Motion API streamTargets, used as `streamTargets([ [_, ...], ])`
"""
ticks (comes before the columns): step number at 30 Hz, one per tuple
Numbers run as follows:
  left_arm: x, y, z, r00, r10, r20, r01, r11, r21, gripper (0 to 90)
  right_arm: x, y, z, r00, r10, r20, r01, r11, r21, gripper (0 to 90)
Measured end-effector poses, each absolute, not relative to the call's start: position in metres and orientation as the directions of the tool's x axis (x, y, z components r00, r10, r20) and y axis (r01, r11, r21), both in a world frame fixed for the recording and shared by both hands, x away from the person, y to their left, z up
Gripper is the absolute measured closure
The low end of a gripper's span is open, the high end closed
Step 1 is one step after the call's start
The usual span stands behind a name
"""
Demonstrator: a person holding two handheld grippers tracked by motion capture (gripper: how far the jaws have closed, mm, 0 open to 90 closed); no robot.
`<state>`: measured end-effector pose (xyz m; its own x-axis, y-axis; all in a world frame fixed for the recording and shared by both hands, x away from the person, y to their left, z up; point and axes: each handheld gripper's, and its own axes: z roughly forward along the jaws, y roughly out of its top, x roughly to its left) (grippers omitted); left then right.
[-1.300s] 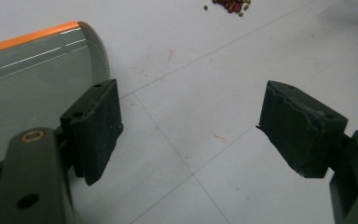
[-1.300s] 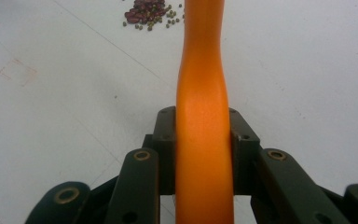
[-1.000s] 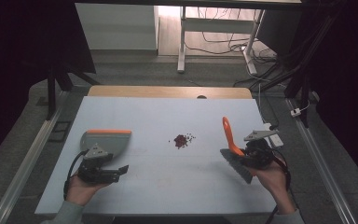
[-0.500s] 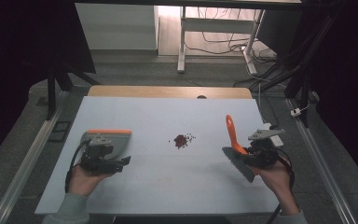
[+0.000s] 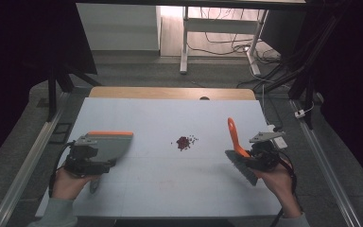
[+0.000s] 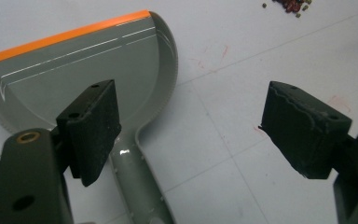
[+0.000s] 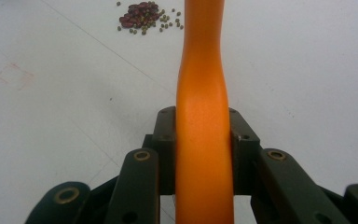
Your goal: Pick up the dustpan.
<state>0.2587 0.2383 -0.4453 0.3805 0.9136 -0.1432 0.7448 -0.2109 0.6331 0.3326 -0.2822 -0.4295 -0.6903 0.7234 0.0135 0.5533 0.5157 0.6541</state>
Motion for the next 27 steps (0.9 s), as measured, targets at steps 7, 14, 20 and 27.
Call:
streamTargets([
  [7, 0.258, 0.254, -0.446, 0.347, 0.926, -0.149, 0.781, -0.197, 0.592, 19.6, 0.332, -0.281, -0.43, -0.693, 0.721, 0.011, 0.551, 0.52, 0.653, 70.3],
  [14, 0.258, 0.266, -0.452, 0.321, 0.93, -0.178, 0.812, -0.174, 0.558, 18.7, 0.333, -0.282, -0.431, -0.688, 0.726, 0.014, 0.557, 0.515, 0.651, 70.3],
  [20, 0.261, 0.276, -0.459, 0.259, 0.944, -0.206, 0.827, -0.107, 0.551, 17.8, 0.333, -0.279, -0.433, -0.691, 0.722, 0.017, 0.559, 0.519, 0.646, 70.3],
  [27, 0.264, 0.271, -0.479, 0.233, 0.941, -0.246, 0.861, -0.083, 0.501, 17.5, 0.334, -0.279, -0.435, -0.689, 0.725, 0.014, 0.562, 0.521, 0.642, 70.3],
])
